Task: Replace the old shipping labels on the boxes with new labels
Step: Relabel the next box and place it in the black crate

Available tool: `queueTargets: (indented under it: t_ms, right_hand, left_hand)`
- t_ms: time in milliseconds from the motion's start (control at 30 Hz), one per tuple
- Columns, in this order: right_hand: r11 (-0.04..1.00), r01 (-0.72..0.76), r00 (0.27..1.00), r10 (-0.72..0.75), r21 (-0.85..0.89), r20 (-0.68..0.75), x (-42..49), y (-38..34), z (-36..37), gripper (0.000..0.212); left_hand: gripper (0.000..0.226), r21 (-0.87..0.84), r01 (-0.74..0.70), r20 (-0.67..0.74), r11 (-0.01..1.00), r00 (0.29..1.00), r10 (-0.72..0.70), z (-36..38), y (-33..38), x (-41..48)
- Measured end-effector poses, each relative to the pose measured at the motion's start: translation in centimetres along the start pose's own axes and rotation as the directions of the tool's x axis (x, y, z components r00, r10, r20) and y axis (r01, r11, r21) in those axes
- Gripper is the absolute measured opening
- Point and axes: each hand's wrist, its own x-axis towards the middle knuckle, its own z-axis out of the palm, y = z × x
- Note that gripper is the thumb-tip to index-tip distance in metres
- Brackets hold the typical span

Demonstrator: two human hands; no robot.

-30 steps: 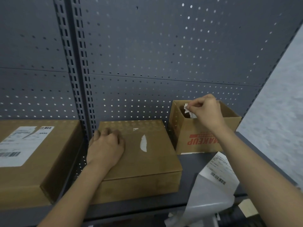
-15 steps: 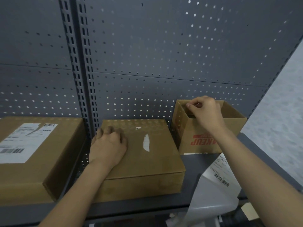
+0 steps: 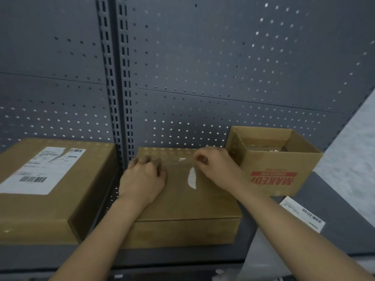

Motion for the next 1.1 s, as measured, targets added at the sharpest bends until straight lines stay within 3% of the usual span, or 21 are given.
queueTargets:
  t_ms: [667, 1100]
  right_hand:
    - [0.986, 0.074, 0.997, -0.072, -0.149, 0.021, -0.5, 0.2, 2.1, 0.022]
    - [0.992, 0.091, 0.996, -0.090, -0.085, 0.012, -0.1, 1.0, 2.6, 0.042]
  left_hand:
    - [0.042, 0.011, 0.002, -0.042, 1.000, 0.999, -0.002, -0.1, 0.0, -0.7]
    - [0.042, 0.002, 0.007, -0.053, 1.000, 0.999, -0.006, 0.3, -0.1, -0.5]
